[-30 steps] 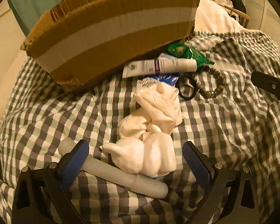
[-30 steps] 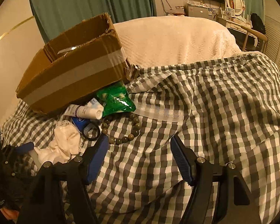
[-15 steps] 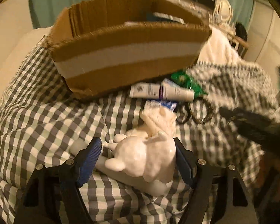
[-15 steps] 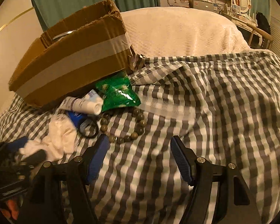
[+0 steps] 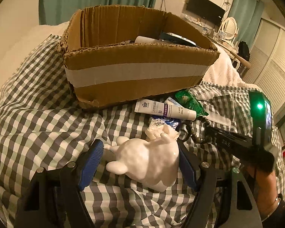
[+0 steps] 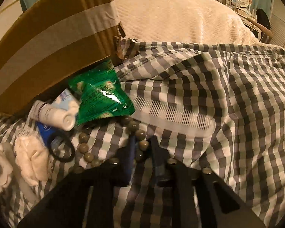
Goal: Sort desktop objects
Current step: 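Grasp the white ceramic figurine with the left tool while the right tool grasps the brown bead bracelet, then carry the figurine and bead bracelet over the cardboard box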
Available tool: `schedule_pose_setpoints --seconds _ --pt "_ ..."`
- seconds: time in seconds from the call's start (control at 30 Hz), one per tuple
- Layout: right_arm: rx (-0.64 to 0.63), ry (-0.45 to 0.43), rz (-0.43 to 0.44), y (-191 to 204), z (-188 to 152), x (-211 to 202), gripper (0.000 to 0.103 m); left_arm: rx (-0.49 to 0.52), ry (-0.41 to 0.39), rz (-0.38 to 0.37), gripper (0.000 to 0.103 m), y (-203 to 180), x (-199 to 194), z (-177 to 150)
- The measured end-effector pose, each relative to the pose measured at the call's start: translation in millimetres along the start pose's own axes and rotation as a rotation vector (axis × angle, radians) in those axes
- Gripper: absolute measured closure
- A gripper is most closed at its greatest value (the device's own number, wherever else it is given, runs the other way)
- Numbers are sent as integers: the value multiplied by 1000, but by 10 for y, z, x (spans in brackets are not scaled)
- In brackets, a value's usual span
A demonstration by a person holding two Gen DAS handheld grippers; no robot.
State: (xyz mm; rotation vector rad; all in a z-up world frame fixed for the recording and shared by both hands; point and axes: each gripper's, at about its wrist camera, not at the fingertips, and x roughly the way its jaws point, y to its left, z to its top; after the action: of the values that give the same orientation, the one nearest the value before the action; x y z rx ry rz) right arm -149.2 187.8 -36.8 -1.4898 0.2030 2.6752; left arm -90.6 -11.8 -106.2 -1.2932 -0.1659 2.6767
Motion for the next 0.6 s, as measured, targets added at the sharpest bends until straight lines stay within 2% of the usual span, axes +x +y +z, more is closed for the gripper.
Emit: schedule_pose_setpoints --seconds 0.23,0.37,0.6 --pt "23 -66 61 -44 -149 -415 92 24 -14 5 25 -50 -6 -19" --pt "4 -137 55 -56 -207 -715 92 28 -23 10 25 -62 -16 -25" --pt "9 -168 90 -64 -227 -954 92 9 -46 10 25 -41 -81 -14"
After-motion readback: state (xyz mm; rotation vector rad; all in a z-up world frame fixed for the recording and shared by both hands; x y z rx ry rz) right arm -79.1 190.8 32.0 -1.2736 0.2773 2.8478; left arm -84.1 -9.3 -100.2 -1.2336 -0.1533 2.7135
